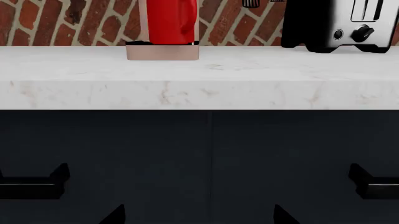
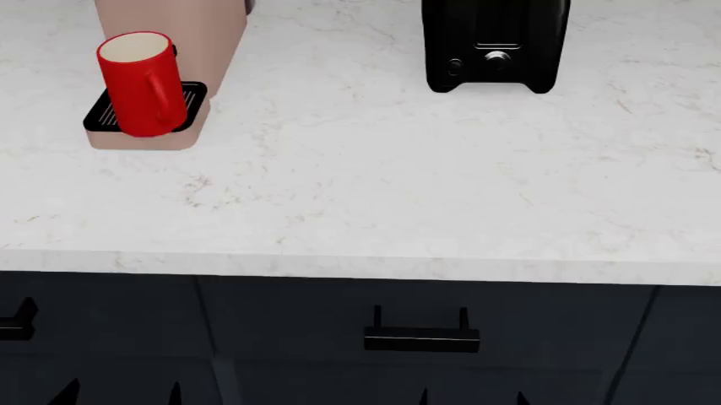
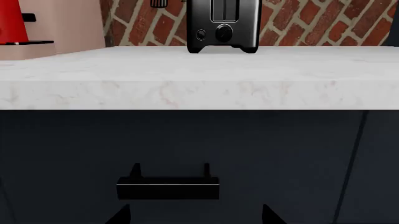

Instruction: Pick the mug from under the coffee machine dispenser and place it on the counter.

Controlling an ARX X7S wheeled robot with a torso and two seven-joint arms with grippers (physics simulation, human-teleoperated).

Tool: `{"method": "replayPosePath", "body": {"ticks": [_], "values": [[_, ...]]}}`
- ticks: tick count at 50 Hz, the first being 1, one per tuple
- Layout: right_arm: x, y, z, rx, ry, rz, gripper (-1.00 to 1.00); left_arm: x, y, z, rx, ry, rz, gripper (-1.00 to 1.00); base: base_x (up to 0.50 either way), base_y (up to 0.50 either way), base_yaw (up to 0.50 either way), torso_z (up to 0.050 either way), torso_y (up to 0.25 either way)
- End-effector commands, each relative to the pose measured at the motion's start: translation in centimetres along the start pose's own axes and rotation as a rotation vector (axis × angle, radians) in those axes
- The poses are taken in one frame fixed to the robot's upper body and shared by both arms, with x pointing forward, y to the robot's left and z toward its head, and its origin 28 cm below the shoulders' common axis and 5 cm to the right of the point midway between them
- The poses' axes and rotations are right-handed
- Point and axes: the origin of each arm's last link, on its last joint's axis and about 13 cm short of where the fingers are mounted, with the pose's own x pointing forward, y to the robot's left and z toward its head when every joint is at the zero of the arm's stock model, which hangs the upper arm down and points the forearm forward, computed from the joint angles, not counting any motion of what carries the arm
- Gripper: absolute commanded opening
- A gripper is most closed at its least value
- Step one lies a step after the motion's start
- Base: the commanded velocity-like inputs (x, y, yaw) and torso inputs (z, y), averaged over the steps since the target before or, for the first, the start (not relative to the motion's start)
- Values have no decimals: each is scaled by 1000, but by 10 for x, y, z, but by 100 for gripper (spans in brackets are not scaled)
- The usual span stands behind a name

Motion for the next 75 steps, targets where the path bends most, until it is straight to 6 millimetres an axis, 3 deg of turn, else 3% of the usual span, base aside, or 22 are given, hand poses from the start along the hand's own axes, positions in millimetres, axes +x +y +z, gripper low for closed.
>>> {"method": "replayPosePath", "body": {"ticks": [1,4,10,21,34,37,41,45,53,57,58,63,66,68,70,71,72,73,75], "values": [[0,0,0,0,0,0,100,0,0,0,0,0,0,100,0,0,0,0,0],[0,2,1,58,18,3,100,0,2,0,24,8,19,100,0,0,0,0,0],[4,2,-2,-34,0,-26,100,-1,3,3,58,-29,12,100,0,0,0,0,0],[-2,2,4,-21,-22,-14,100,-5,5,3,72,-62,1,100,-436,125,0,0,0],[-2,2,5,-34,-27,-24,100,-7,9,2,65,-65,37,100,-95,459,0,31,0],[-2,2,5,-48,-17,-23,100,-9,7,4,123,-134,-29,100,0,0,0,41,0],[-1,0,9,-31,11,-20,100,-10,9,9,140,-96,35,100,0,0,0,50,0],[1,-1,18,-42,33,-25,100,-10,12,21,99,-57,-39,100,0,0,0,50,0],[9,-4,82,-35,-15,-33,100,-3,20,82,74,-40,-20,100,0,0,0,38,0],[12,-3,118,-48,-84,-13,100,-5,16,132,111,-120,-15,100,0,0,0,0,0],[13,-2,132,-65,-108,0,100,-2,16,151,102,-136,-34,100,0,0,0,0,0],[19,-3,179,-67,-196,15,100,7,17,208,134,-206,-6,100,0,0,0,0,0],[24,-7,222,-53,-297,11,100,11,15,259,156,-298,23,100,0,0,0,0,0],[27,-7,235,-67,-313,6,100,12,13,278,157,-337,3,100,0,0,0,0,0],[26,-6,225,-59,-351,34,100,3,10,272,121,-374,-28,100,0,0,0,0,0],[27,-6,211,-63,-332,23,100,1,9,257,119,-381,-53,100,0,0,0,0,0],[26,-3,181,-48,-278,105,100,8,10,229,197,-305,18,100,0,0,0,0,0],[26,-3,184,-41,-328,107,100,5,8,211,178,-319,-7,100,0,0,0,0,0],[26,-3,184,-41,-328,107,100,5,7,215,169,-367,-13,100,0,0,0,0,0]]}}
